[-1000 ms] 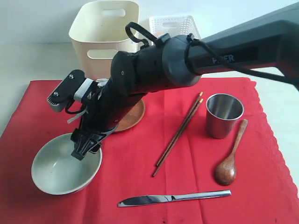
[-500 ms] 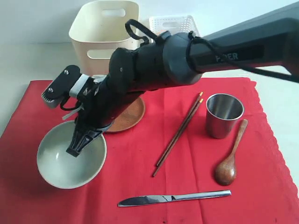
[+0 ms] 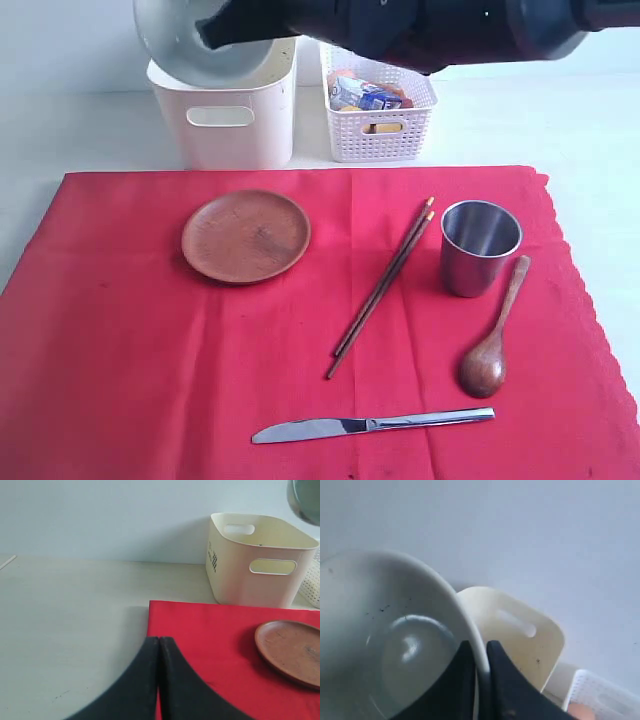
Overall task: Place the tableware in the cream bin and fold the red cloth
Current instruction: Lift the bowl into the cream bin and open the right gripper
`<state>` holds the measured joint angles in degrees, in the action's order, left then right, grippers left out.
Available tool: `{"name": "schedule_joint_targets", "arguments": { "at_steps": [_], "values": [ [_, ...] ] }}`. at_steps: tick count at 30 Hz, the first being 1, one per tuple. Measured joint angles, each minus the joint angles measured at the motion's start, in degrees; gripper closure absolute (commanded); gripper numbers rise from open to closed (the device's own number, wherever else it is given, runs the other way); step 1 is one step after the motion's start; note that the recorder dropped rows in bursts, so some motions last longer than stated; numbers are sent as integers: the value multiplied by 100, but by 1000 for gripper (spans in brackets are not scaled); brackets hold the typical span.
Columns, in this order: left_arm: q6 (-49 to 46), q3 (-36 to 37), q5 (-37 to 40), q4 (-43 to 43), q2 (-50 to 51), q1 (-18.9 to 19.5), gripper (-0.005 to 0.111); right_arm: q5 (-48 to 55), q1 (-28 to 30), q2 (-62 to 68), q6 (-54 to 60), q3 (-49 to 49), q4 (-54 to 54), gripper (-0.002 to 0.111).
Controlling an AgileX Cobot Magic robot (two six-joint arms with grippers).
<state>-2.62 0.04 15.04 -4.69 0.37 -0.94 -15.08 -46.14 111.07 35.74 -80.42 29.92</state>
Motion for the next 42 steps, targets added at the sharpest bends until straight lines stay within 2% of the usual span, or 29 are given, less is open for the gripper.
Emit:
{"name": "schedule_joint_targets", "arguments": {
  "at_steps": [10, 20, 26, 29, 37, 42],
  "values": [
    [0, 0, 0, 0, 0, 0, 104, -2046, 15, 761, -772, -56, -23, 108],
    [0, 0, 0, 0, 0, 0, 104, -2212, 15, 1822, -847, -1158, 0, 108],
    [0, 0, 0, 0, 0, 0, 104, -2216, 15, 2300, -847, -1496, 25, 107],
    [-5, 0, 0, 0, 0, 0, 104, -2183, 15, 2394, -847, -1510, 75, 100],
    [-5, 0, 0, 0, 0, 0, 104, -1967, 15, 2394, -214, -1546, 133, 67],
    [-14, 0, 0, 0, 0, 0, 104, -1896, 15, 2394, -177, -1559, 133, 57]
  ]
}}
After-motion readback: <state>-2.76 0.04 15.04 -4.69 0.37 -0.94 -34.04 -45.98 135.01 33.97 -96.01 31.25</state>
